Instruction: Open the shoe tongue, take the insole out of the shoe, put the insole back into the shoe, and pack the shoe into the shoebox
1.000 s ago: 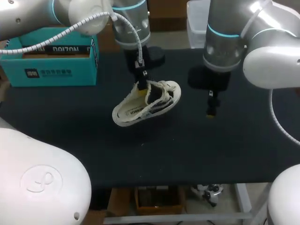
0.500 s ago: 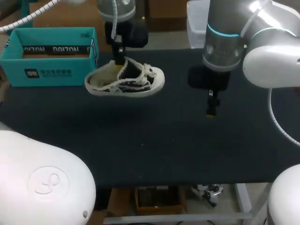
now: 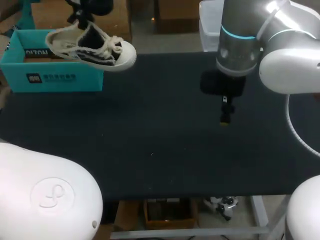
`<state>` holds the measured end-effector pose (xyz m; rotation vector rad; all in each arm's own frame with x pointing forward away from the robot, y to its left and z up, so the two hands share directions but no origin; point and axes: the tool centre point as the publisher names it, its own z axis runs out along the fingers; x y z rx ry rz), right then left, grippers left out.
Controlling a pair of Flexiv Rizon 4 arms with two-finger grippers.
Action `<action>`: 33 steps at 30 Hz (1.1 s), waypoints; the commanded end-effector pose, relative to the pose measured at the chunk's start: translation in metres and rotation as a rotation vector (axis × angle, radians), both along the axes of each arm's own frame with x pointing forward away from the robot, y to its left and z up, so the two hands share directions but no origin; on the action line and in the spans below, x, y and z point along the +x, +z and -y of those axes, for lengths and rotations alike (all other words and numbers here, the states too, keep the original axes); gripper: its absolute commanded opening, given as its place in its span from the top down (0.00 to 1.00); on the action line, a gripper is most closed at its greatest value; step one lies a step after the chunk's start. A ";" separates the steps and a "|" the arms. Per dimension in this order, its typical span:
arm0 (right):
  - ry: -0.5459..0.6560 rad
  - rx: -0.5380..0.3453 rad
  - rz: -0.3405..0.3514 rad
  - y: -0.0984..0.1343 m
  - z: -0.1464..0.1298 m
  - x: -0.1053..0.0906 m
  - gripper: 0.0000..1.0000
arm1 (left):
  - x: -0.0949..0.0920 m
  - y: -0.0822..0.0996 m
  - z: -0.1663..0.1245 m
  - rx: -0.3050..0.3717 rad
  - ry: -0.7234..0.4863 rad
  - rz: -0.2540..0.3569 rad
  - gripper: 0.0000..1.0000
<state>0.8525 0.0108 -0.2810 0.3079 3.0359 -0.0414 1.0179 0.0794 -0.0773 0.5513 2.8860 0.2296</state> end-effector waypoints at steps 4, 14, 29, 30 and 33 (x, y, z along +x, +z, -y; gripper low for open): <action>-0.001 -0.002 -0.002 0.001 0.000 0.000 0.00 | 0.034 0.008 -0.076 -0.026 -0.002 0.005 1.00; -0.001 -0.002 -0.002 0.001 0.000 0.000 0.00 | 0.114 -0.008 -0.142 -0.033 0.001 -0.038 1.00; -0.001 -0.002 -0.002 0.001 0.000 0.000 0.00 | 0.207 -0.090 -0.198 -0.083 0.012 -0.158 1.00; -0.001 -0.002 -0.002 0.001 0.000 0.000 0.00 | 0.212 -0.103 -0.196 -0.084 0.008 -0.172 1.00; -0.001 -0.002 -0.002 0.001 0.000 0.000 0.00 | 0.224 -0.128 -0.196 -0.089 0.004 -0.196 1.00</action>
